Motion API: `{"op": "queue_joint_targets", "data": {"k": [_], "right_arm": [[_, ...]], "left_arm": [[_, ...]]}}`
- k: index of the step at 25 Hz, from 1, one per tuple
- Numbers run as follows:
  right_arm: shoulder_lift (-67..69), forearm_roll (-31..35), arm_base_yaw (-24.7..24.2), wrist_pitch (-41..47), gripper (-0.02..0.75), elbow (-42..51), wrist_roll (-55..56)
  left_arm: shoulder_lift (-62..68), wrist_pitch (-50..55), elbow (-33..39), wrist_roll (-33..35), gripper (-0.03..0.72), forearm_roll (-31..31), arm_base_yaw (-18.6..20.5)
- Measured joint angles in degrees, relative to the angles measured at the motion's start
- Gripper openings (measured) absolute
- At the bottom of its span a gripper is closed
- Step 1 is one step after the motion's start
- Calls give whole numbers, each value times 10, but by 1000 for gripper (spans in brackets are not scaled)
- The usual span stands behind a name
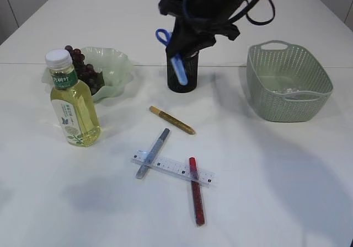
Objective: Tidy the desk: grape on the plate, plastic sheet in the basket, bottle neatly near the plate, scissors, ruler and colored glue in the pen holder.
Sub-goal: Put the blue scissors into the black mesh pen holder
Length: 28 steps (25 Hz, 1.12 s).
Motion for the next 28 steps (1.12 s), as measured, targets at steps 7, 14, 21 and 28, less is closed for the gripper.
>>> {"op": "queue_joint_targets", "data": {"k": [7, 14, 21, 28], "right_arm": [[0, 129, -98, -4, 166, 0, -132], [8, 226, -113, -106, 166, 0, -300], [69, 364, -113, -222, 166, 0, -542], [129, 506, -113, -285, 165, -6, -737]], "left_arm": [[0, 9, 0, 0, 354, -3, 0], [0, 17, 0, 0, 354, -19, 0], [0, 18, 0, 0, 354, -35, 0], [0, 19, 0, 0, 354, -38, 0]]}}
